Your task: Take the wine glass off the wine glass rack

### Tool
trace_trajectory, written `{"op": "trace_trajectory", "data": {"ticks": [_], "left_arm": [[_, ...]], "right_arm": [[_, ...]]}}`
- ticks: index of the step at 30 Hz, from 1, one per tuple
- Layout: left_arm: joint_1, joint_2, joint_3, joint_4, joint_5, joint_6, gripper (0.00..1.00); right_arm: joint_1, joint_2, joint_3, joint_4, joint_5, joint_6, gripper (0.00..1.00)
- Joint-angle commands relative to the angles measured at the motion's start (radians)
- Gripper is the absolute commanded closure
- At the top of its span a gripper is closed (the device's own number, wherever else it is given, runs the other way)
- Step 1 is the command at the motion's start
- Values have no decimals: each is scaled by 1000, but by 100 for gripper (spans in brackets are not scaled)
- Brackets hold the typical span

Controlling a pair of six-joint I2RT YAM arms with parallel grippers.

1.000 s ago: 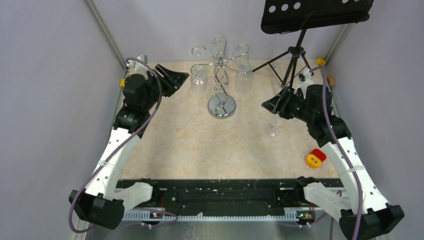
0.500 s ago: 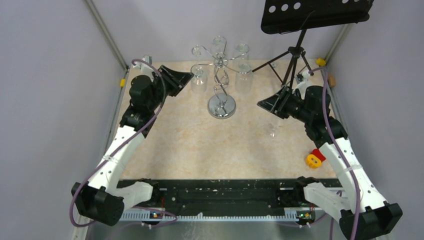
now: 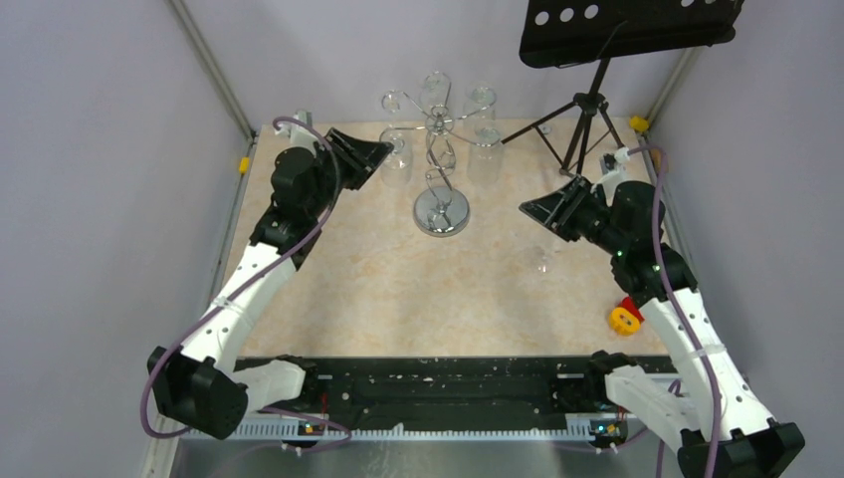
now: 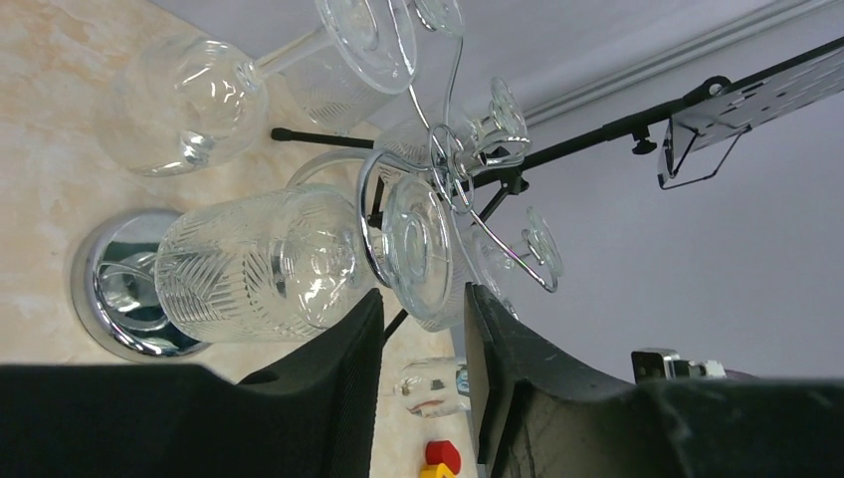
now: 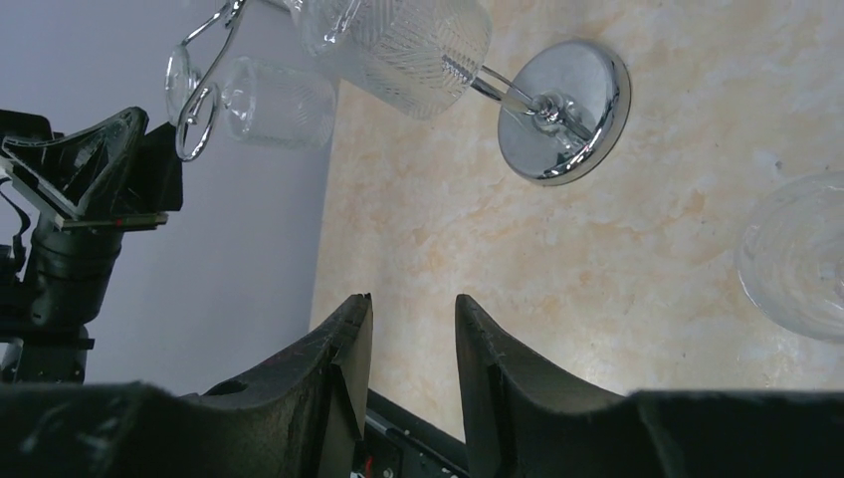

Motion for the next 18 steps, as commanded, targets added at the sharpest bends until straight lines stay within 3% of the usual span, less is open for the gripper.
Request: {"op": "trace_trajectory", "data": {"ticks": [1, 9, 15, 18], "left_arm": [[-7, -17, 8, 48, -59, -4, 60], [-9, -2, 22, 69, -18, -18, 71], [-20, 21, 30, 78, -7, -28, 74], [-24, 27, 31, 84, -2, -42, 70]], "right_arm": [[-9, -31, 0, 31, 31, 13, 63], [-10, -53, 13, -4, 74, -2, 64], [-10, -72, 19, -21, 90, -11, 64], [-10, -76, 17, -29, 89, -14, 64]]}}
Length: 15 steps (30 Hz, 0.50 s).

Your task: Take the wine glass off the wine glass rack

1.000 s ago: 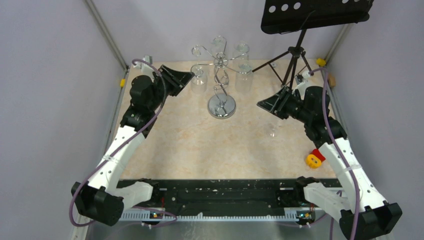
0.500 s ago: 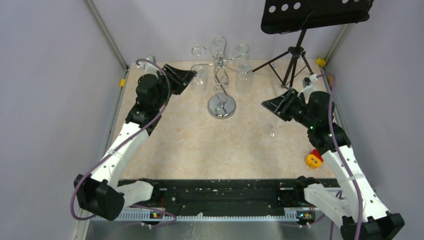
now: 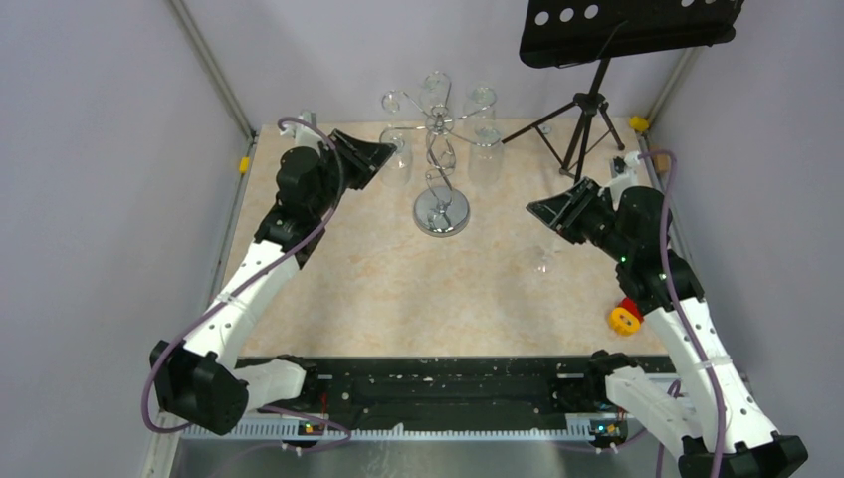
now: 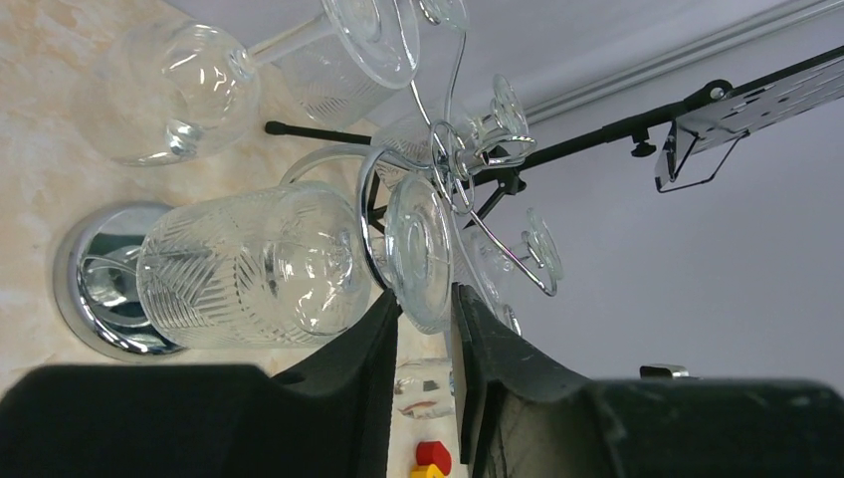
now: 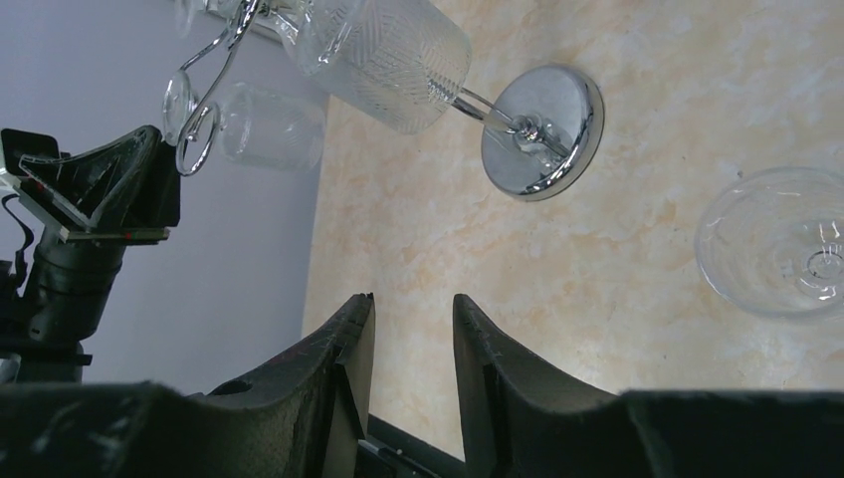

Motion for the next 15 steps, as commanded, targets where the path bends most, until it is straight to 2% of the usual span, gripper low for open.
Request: {"op": "trace_trajectory", "data": {"ticks": [1, 5, 11, 15], "left_arm": [[-10, 9, 31, 80, 20, -29, 69], [-17, 7, 23, 103, 1, -76, 68], [-21, 3, 5, 128, -39, -164, 79], [-27, 9, 15, 94, -73, -170, 79]], "right_arm": [[-10, -24, 15, 3, 16, -13, 64], [-9, -32, 4, 6, 21, -10, 64], [-10, -39, 22, -18, 33, -21, 65], [-9, -51, 32, -29, 46, -28, 65]]}}
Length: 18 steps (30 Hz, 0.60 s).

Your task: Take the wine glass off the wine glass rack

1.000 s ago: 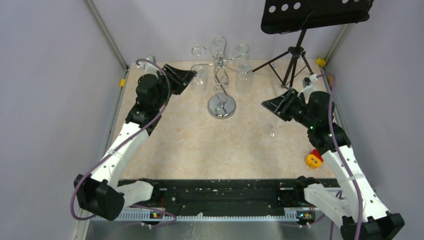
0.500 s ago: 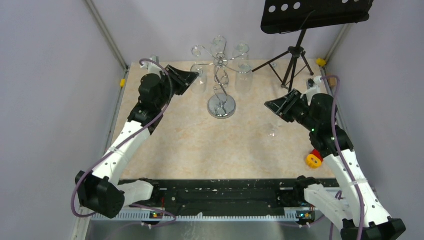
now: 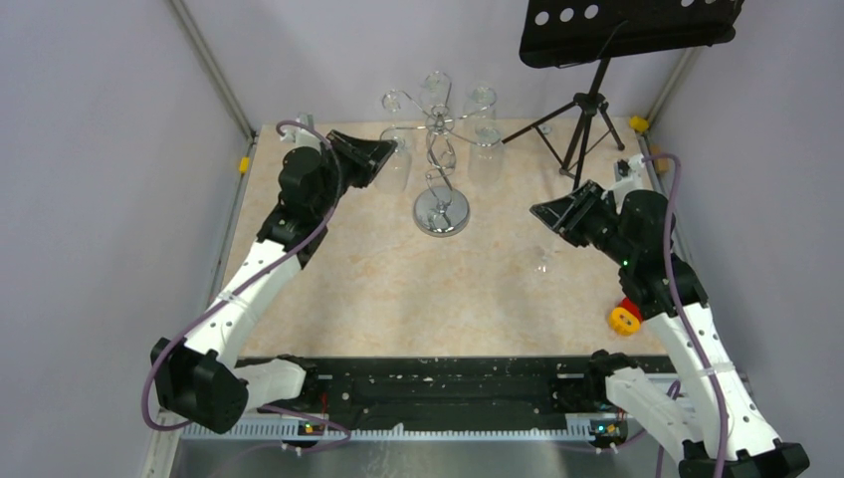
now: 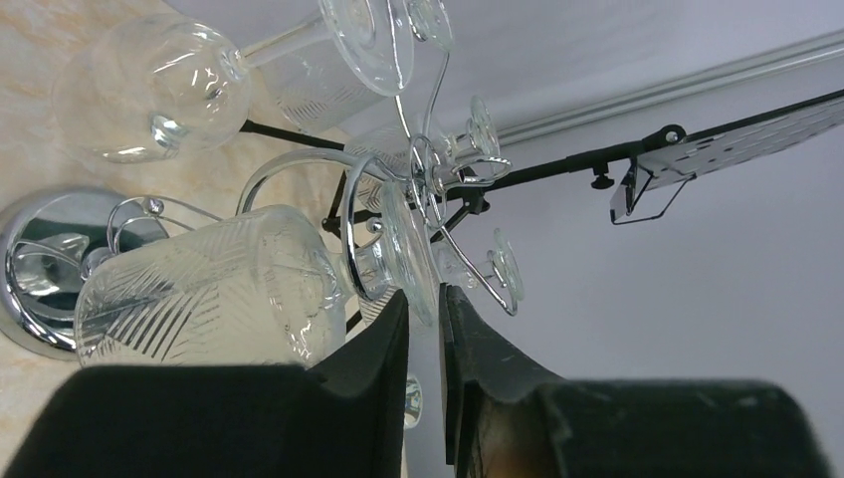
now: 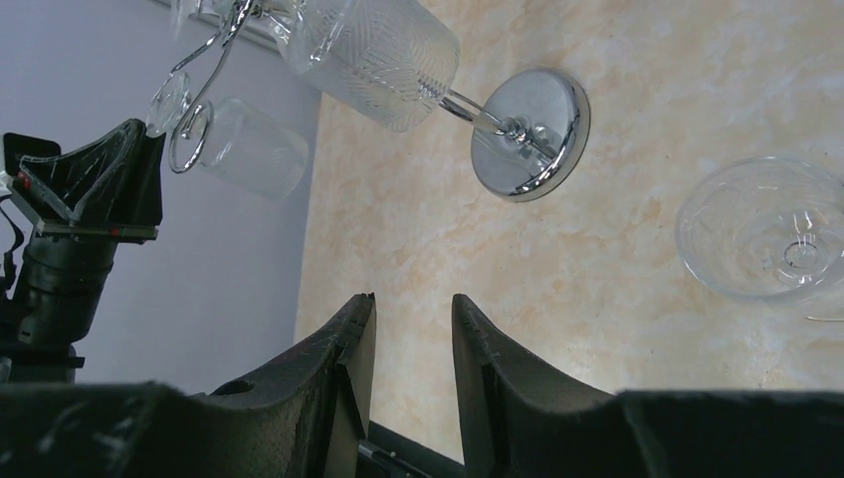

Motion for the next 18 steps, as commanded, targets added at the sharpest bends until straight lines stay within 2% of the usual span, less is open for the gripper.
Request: {"op": "trace_trajectory", "data": {"ticks": [1, 12, 18], "left_arm": [[-10, 1, 16, 57, -52, -42, 78], [-17, 37, 43, 4, -132, -106, 69], [-18, 60, 64, -18, -135, -110, 70]], "right_arm": [[-9, -27, 33, -2, 20, -20, 65], [-10, -36, 24, 33, -21, -15, 65], [-10, -45, 25, 31, -21, -17, 65]]}}
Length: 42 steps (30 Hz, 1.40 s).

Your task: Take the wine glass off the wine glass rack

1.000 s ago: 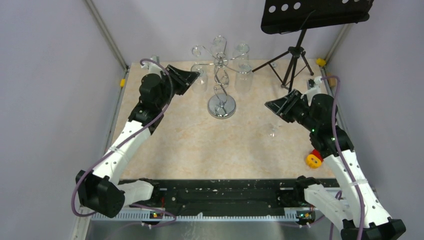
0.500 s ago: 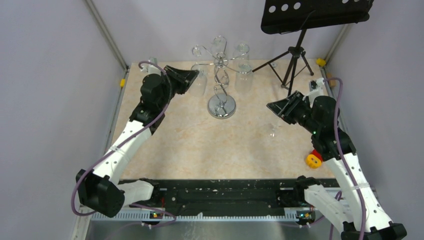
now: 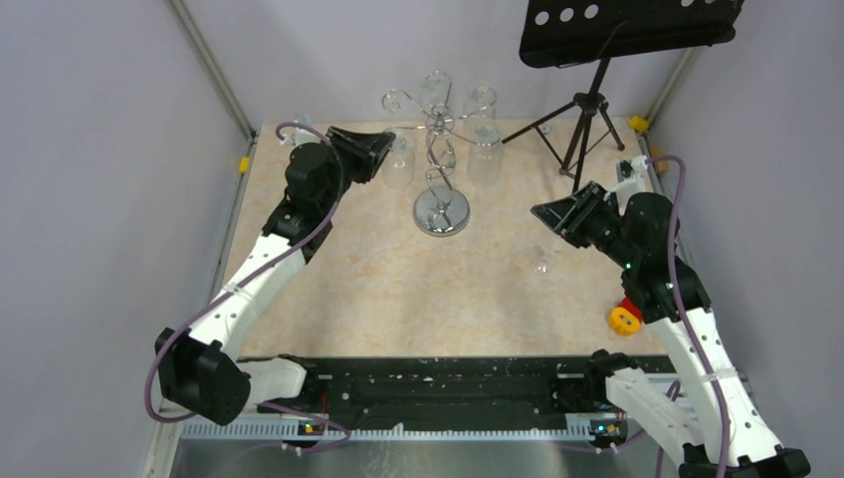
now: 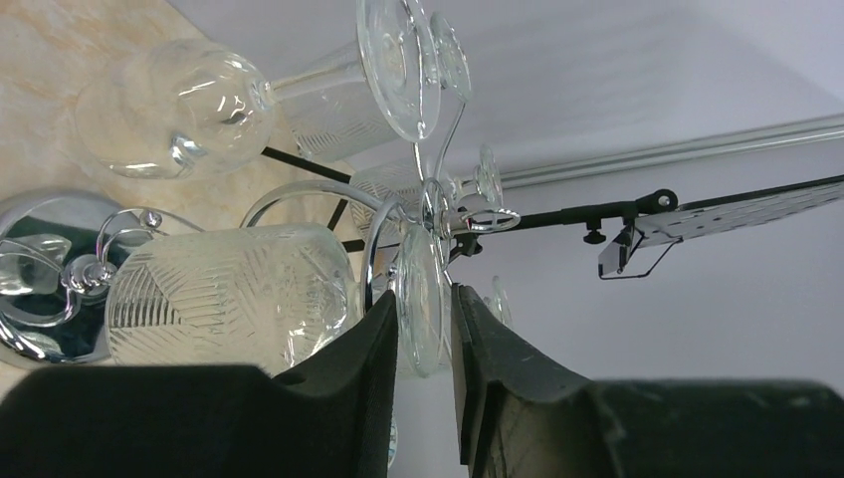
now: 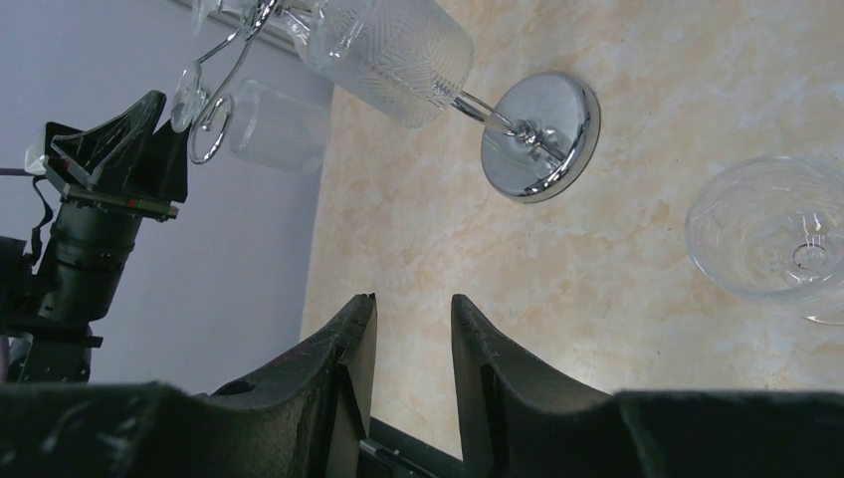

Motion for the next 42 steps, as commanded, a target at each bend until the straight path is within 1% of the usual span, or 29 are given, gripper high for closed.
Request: {"op": "trace_trajectory", "data": {"ticks": [1, 5, 7, 8, 12, 14, 15, 18, 25, 32, 35, 42], "left_arm": [[-4, 28, 50, -12, -20, -5, 72], [-5, 39, 74, -42, -10, 30, 85], [-5, 33, 76, -54, -18, 49, 97], [-6, 29, 75, -59, -23, 60, 100], [-5, 6, 77, -58, -22, 110, 100], [-6, -7, 85, -50, -6, 130, 100], [-6, -16, 90, -47, 31, 139, 100], [-6, -38, 101, -45, 51, 164, 100], [3, -64, 106, -43, 21, 189, 100], [27, -44, 118, 15, 9, 165, 100], [28, -18, 140, 36, -38, 157, 100], [31, 47, 167, 99, -57, 94, 100]], "right_arm": [[-9, -24, 25, 39, -13, -16, 65], [-10, -28, 25, 37, -16, -15, 66], [-10, -31, 25, 37, -16, -14, 66], [-9, -32, 27, 37, -16, -12, 66], [-10, -36, 28, 37, -14, -12, 66], [-10, -36, 29, 36, -16, -10, 66], [-9, -36, 31, 35, -16, -10, 66], [-9, -39, 34, 31, -10, -11, 66], [-10, -40, 41, 30, -7, -10, 66], [-10, -41, 45, 24, -8, -6, 66], [-10, -40, 44, 27, -7, -5, 66], [-9, -33, 39, 34, -8, -4, 66]]}}
